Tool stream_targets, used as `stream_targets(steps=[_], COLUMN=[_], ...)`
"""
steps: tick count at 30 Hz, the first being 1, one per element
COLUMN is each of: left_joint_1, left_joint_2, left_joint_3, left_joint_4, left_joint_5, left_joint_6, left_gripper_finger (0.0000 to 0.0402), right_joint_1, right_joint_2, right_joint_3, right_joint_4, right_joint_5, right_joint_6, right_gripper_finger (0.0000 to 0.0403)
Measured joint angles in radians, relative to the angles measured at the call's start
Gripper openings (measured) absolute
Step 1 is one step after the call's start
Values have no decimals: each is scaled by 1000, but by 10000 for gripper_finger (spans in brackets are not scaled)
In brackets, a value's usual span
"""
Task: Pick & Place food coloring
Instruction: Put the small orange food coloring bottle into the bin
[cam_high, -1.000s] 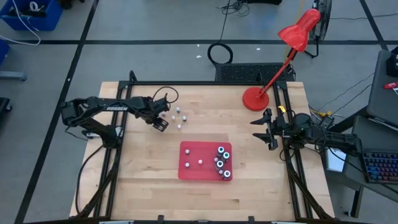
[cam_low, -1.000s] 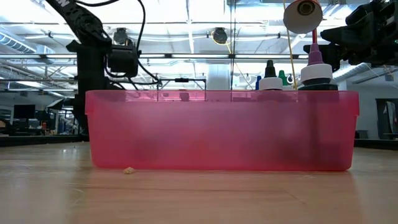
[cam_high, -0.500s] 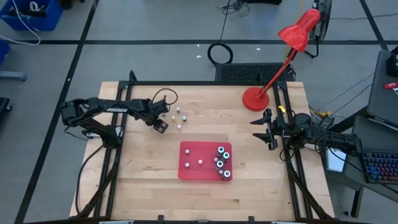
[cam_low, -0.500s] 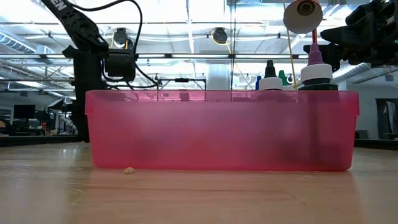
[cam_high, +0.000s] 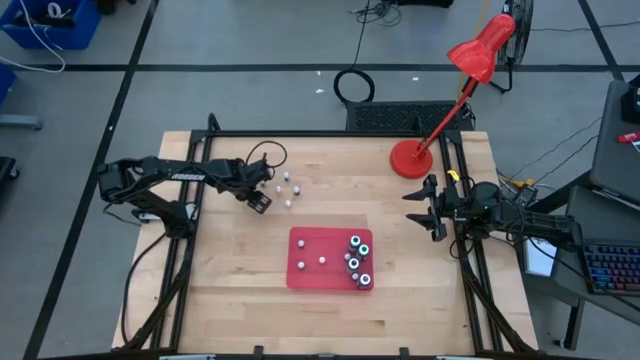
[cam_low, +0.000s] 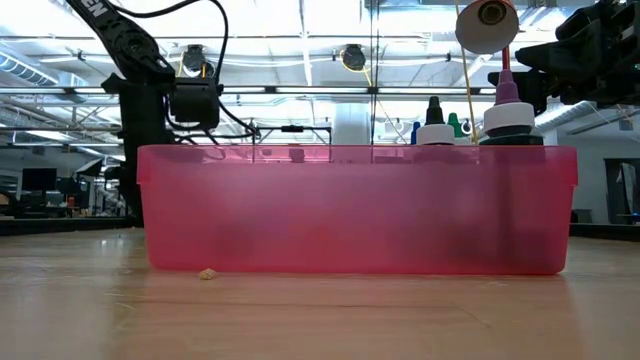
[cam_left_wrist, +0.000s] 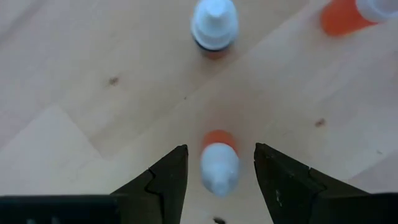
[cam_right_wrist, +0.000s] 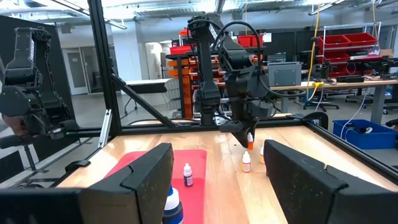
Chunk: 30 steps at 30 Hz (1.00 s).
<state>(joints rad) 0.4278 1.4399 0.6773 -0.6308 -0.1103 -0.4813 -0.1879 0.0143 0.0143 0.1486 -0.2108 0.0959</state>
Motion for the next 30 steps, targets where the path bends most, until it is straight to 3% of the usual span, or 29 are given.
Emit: stream_targets(steps=[21,24,28,30], left_joint_1=[0,-5,-10,-11], left_joint_2=[0,0,0,-1], left_joint_3=[0,0,0,0], left_joint_4=[13,4,-9,-2], left_joint_5=[-21,-3,4,4], left_joint_6=[52,64,54,55], left_gripper_finger=[181,148,70,60], right_joint_1=[0,0,0,0], right_joint_2=[0,0,0,0], right_joint_3=[0,0,0,0], right_joint_4=[0,0,0,0], right_joint_5=[0,0,0,0], right_joint_6=[0,0,0,0], right_gripper_finger=[238,238,238,238])
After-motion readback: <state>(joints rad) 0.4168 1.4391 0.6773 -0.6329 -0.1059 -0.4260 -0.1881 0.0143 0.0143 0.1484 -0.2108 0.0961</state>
